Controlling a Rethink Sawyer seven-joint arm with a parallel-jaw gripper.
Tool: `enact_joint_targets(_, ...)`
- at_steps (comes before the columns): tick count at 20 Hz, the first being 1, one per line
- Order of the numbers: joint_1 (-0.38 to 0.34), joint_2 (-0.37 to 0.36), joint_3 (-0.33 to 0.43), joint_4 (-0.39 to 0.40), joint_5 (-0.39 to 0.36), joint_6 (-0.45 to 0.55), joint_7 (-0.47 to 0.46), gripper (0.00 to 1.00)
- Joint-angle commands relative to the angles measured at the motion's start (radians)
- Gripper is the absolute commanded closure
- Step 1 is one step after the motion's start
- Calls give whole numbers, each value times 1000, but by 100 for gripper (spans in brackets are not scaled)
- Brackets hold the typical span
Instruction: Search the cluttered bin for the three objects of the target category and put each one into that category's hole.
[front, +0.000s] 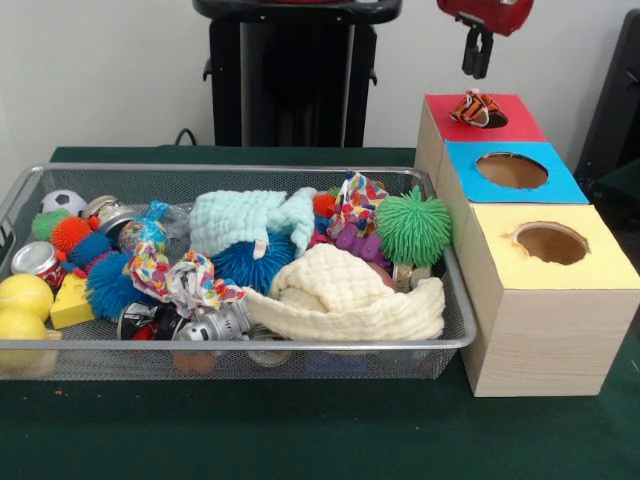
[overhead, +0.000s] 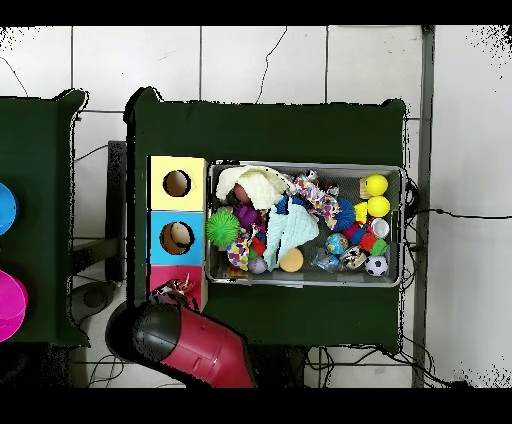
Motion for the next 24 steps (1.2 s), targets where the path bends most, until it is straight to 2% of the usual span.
enact_joint_targets(1, -40, 50, 23, -25, 1, -29, 209, 100)
enact_joint_targets(8, -91, 93, 96, 7, 36, -119, 182, 100)
enact_joint_targets(15, -95, 100, 144, 38, 51, -155, 199, 100)
enact_joint_targets(24, 1, 100, 91, -3, 43, -17, 305, 100)
